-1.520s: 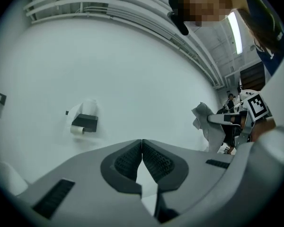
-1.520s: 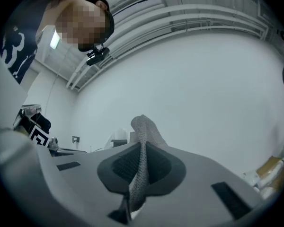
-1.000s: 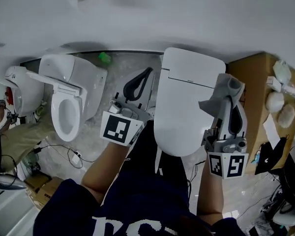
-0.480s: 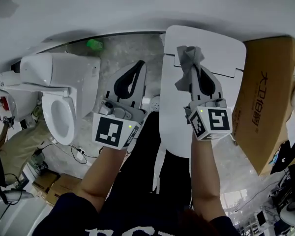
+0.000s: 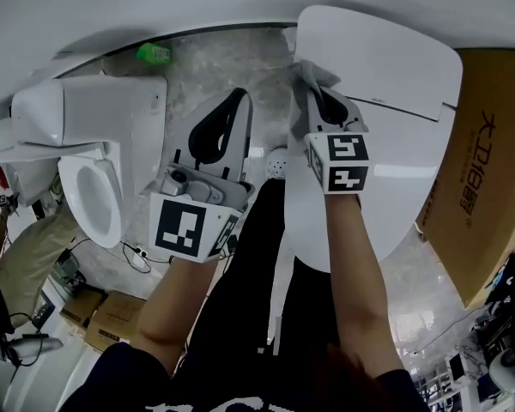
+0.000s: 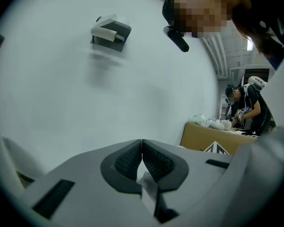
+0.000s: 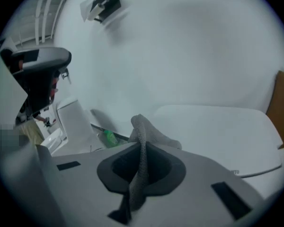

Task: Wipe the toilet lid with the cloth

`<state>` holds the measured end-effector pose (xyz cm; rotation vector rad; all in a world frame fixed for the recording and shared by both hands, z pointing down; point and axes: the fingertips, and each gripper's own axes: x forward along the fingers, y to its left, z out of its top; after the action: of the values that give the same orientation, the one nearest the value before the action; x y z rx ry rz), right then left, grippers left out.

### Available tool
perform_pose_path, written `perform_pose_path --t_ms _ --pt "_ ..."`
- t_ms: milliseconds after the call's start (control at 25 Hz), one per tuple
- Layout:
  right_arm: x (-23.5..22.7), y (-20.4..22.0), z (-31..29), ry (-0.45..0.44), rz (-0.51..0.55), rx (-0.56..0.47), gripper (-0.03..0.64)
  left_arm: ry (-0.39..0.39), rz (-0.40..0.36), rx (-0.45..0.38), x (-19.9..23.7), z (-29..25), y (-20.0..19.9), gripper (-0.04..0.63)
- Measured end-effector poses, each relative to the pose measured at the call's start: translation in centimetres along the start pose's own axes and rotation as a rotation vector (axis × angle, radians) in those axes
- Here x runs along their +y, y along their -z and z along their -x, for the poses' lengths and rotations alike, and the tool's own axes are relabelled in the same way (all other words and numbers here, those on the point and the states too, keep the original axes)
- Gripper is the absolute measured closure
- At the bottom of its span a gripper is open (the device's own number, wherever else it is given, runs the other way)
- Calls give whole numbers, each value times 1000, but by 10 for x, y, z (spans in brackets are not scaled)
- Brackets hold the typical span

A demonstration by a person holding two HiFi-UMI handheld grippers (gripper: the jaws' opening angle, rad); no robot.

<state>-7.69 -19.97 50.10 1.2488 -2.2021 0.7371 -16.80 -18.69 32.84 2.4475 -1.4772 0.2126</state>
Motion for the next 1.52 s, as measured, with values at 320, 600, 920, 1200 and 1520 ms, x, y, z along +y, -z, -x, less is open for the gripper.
perform_pose_path --t_ms 320,600,920,1200,1520 --pt "3 19 -20 57 288 115 588 4 14 29 -2 3 23 574" --pt "-61 35 14 161 257 115 588 14 17 31 -13 -3 26 574" --pt "-168 61 73 310 260 127 589 38 11 43 -35 -18 34 574" --pt "-276 86 129 506 159 154 591 60 2 51 -49 -28 37 574" --pt "-291 108 156 595 82 140 592 56 6 47 -53 -32 38 574"
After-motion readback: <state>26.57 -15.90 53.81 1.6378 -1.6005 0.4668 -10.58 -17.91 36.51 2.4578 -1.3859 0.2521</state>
